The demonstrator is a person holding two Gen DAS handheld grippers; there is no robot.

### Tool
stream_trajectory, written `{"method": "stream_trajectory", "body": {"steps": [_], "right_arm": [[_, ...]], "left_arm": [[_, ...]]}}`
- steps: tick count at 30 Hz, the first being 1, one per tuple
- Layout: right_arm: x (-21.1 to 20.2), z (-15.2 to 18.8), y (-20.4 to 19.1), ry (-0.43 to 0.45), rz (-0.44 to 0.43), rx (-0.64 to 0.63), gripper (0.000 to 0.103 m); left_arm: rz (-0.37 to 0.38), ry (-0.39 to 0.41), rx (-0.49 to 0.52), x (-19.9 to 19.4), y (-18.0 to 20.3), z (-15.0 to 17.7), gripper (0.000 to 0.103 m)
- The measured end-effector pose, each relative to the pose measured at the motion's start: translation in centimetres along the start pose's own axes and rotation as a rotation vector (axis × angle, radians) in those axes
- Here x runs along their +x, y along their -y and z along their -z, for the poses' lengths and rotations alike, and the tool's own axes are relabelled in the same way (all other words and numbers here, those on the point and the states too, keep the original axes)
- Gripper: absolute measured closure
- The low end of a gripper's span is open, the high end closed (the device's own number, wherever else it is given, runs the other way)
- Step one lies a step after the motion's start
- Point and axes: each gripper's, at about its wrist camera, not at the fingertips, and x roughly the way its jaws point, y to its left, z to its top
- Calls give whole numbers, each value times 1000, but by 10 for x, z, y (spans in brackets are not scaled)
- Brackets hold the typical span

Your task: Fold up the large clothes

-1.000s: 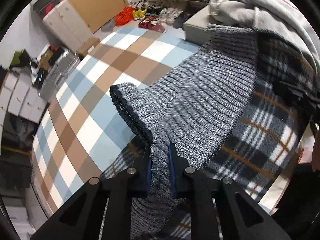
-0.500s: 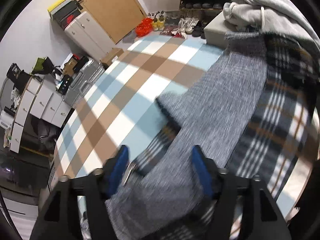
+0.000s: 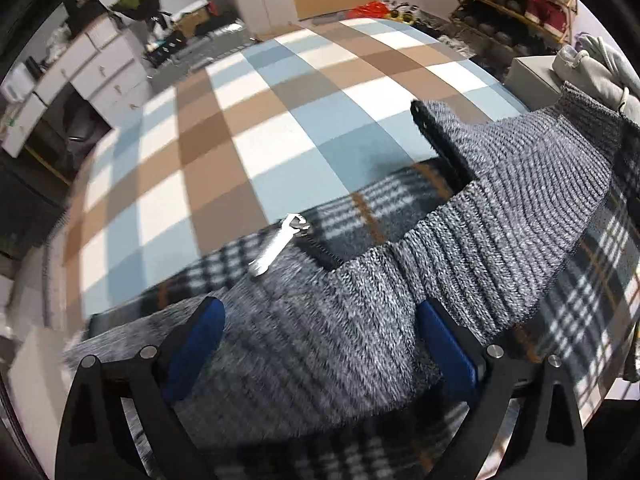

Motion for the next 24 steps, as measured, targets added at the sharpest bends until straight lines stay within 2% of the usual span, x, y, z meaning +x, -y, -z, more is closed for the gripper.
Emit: {"method": "stream_trajectory", "body": {"steps": [2,5,8,10,12,14,18,21,22,23,24], "right_arm": [[1,0,3,-11,-13,16,79],[4,0,8,-26,-33,46,78],[6,1,11,-35,-23,69,75],[8,3,11,-49,-12,75,75],[8,3,11,-45,-15,72,75],[8,2,10,-39,-18,71,78],[0,2,10,-7,-33,83,82],[-9,0,7,26,-37,79,83],[-13,-1,4,41,-38,66,83],[-15,-2,0,54,-35,50,83],[-19,-2,-6,72,-32,28,83]], "left_arm": [[66,32,-3,-17,6,3,7],[92,69,12,-33,22,14,7],[115,30,55,-22,42,24,7],[83,-17,74,0,51,31,7],[102,-1,18,14,45,37,1],[161,0,-44,19,33,37,1],[157,-10,-66,8,26,38,1],[172,15,-103,-4,17,47,1],[183,13,-115,-1,16,50,1],[211,-21,-152,9,15,54,1],[186,-17,-165,13,24,60,1]]}}
